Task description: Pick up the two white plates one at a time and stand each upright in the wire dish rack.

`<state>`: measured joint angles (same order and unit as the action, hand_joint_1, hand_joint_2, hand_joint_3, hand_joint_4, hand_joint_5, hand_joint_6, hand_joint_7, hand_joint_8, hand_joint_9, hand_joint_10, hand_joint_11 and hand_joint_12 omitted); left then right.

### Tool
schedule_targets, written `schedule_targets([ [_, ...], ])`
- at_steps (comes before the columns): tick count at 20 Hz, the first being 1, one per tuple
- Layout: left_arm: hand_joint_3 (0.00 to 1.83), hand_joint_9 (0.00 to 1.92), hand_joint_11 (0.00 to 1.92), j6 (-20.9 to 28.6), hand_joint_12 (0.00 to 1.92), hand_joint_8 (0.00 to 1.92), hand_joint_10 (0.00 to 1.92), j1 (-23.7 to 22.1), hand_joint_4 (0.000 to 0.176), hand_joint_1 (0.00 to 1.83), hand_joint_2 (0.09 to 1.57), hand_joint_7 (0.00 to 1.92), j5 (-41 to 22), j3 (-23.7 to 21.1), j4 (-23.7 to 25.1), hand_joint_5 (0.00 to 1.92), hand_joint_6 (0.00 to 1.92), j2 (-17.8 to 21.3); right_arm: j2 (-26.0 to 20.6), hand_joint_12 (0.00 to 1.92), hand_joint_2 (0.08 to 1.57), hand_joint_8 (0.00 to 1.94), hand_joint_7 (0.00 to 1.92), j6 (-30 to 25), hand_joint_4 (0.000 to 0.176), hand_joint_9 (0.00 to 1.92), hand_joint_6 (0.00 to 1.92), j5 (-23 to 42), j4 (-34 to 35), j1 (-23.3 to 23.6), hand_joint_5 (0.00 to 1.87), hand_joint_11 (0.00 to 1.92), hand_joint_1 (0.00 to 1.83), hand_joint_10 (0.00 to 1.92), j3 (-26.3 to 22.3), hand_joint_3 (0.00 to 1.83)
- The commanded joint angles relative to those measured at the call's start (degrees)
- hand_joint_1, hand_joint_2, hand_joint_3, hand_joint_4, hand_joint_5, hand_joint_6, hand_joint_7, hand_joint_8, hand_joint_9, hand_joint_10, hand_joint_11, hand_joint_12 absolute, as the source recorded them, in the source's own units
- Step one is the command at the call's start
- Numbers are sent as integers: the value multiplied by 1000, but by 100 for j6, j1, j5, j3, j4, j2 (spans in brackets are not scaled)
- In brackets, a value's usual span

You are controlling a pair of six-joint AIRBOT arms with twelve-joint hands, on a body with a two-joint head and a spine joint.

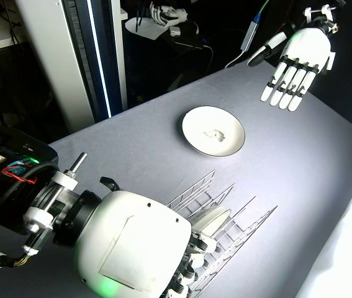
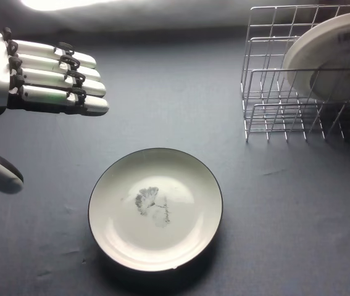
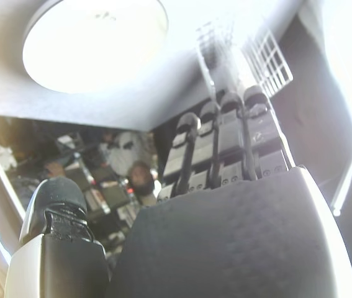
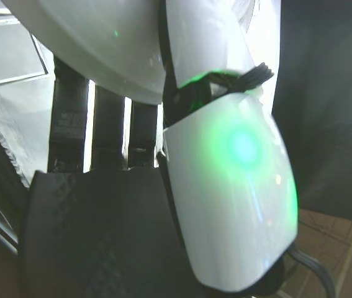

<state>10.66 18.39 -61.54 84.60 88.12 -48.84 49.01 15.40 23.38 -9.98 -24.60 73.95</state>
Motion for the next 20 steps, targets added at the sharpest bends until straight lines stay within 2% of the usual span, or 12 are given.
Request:
schedule_targets([
  [1,3,0,0,-5,0,0,0,23,0,0,1107,0,-241,-18,-454,0,0,-5,-59,1080,1119,521,781,28,0,766,588,634,66,-8,687,580,1345,666,45,0],
  [2,3,0,0,-31,0,0,0,140,0,0,1106,0,-225,-70,-454,0,0,-23,-59,988,1082,195,844,28,0,815,235,632,60,-10,739,567,1319,338,44,0],
  [3,6,0,0,-36,0,0,0,289,0,0,1113,0,-158,-159,-453,0,0,-60,-59,1029,1088,61,801,27,0,781,82,590,57,-27,692,434,1273,178,43,0],
  [5,4,0,0,-43,0,0,0,377,0,0,1109,0,-90,-337,-434,0,0,-80,-59,1099,1047,0,608,27,0,616,0,603,56,-40,531,178,1165,11,43,0],
  [6,4,0,0,-58,0,0,0,388,0,0,1109,0,-89,-406,-417,0,0,-78,-59,1099,1047,0,608,27,0,616,0,682,56,-35,531,178,1165,11,39,0],
  [9,4,0,0,-114,0,0,0,599,0,0,1111,0,-51,-629,-405,0,0,-68,-59,1031,986,0,341,25,0,356,0,772,-101,307,335,2,1032,0,-68,0],
  [10,3,0,0,-204,0,0,0,720,0,0,1108,0,-7,-696,-423,0,0,-74,-60,795,975,0,185,15,0,198,0,772,-342,500,160,0,909,0,-183,0],
  [11,3,0,0,-300,0,0,0,811,0,0,1108,0,7,-732,-475,0,0,-78,-62,795,975,0,185,15,0,198,0,773,-473,597,160,0,909,0,-264,0],
  [13,2,0,0,-409,0,0,0,998,0,0,1108,0,73,-778,-596,0,0,-124,-64,530,919,4,35,15,0,51,2,790,-748,802,50,0,838,3,-476,0],
  [15,1,0,0,-518,0,0,0,1185,0,0,1105,0,142,-791,-693,0,0,-192,-65,84,837,0,0,14,0,1,0,923,-1251,972,1,0,837,0,-672,0],
  [16,3,0,0,-600,0,0,0,1319,0,0,1111,0,184,-791,-772,0,0,-242,-62,2,821,0,0,13,0,0,0,1126,-1812,990,0,0,810,0,-772,0],
  [20,0,0,0,-782,0,0,0,1590,0,0,1104,0,316,-780,-873,0,0,-385,17,0,784,0,0,15,0,0,0,1685,-3568,853,0,0,733,0,-882,0],
])
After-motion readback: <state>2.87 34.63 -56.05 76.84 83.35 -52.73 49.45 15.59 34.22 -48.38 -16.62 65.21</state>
